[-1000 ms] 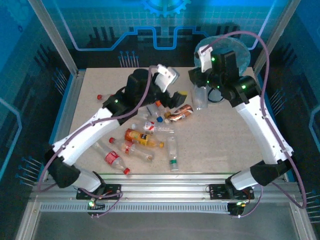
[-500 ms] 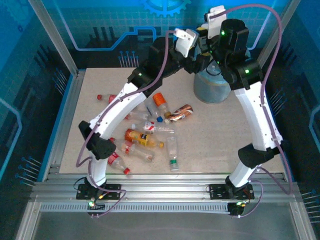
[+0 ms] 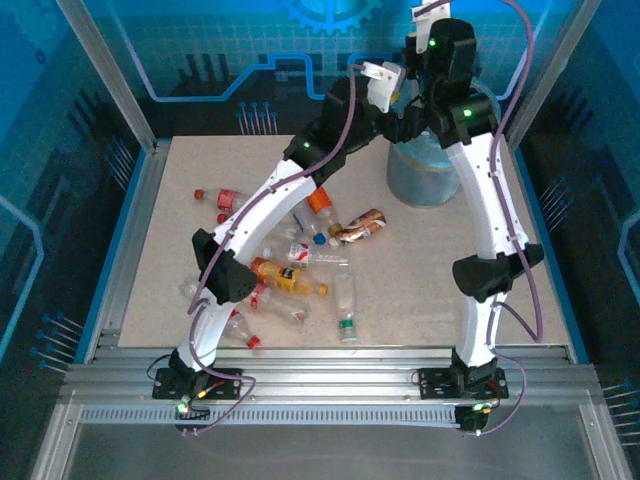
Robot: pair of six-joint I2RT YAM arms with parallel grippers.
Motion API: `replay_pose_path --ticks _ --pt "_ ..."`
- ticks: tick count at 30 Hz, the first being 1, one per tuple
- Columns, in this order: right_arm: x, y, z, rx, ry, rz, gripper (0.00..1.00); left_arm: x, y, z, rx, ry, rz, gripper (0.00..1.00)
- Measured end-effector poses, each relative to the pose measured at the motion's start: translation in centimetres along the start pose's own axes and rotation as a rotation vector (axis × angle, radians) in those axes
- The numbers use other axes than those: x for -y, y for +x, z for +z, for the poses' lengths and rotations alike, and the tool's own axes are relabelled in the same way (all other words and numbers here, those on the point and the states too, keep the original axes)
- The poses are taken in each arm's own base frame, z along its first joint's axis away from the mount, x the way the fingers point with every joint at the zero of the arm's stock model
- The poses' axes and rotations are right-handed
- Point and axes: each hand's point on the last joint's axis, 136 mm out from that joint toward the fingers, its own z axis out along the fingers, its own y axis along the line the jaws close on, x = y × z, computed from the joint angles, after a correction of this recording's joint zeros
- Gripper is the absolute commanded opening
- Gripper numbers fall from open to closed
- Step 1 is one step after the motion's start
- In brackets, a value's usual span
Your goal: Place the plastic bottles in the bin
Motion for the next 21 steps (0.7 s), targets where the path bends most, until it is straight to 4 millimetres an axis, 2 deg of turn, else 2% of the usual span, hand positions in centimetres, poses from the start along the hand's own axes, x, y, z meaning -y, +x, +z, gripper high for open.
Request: replay_pose_path --ticks 5,12,17,21 --pt "-0.8 2.1 2.2 -0.046 0.033 -0.035 0.12 -0.6 0.0 0.0 0.0 -0.009 -0.022 0.8" --pt "-0.6 3.7 3.5 -0.081 0.058 -0.048 0.12 -1.4 0.4 0.1 -0.013 -0.02 -0.047 0.8" --pt "-0.6 4.9 4.4 -0.111 0.062 -0.052 0.11 -1.9 1.5 0.7 -0.031 -0.024 -0.077 0.8" --pt "-0.9 6.8 5.5 -0.153 0.063 -0.065 0.11 -2.7 2.8 1.4 -0.054 -0.03 -0.104 0.8"
